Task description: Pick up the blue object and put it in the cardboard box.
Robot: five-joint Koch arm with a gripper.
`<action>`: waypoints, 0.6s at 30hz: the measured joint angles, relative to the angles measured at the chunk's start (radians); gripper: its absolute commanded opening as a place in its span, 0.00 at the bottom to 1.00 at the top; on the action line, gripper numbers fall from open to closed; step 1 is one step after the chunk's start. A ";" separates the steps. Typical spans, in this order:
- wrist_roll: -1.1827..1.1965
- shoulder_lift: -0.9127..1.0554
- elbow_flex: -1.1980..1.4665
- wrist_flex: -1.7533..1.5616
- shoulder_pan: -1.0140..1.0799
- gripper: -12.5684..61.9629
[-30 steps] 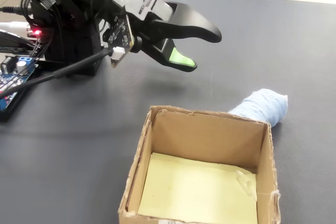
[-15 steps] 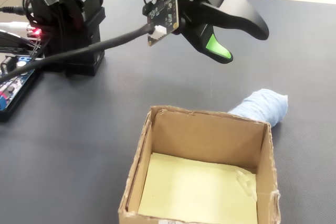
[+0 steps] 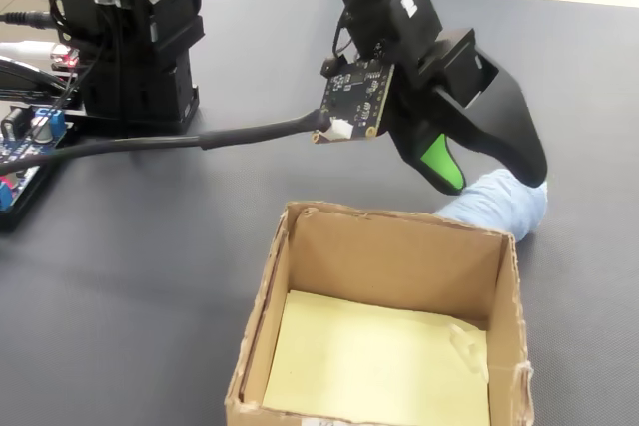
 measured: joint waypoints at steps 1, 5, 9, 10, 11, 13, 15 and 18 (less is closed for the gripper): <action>0.000 -0.032 -0.005 0.003 0.003 0.61; 0.000 -0.112 -0.048 -0.003 0.020 0.60; -0.002 -0.147 -0.064 -0.008 0.034 0.55; 0.000 -0.153 -0.071 -0.017 0.037 0.52; 0.003 -0.156 -0.072 -0.028 0.040 0.49; -0.002 -0.163 -0.072 -0.063 0.044 0.43; -0.002 -0.170 -0.058 -0.130 0.051 0.31; 0.002 -0.160 0.012 -0.250 0.058 0.18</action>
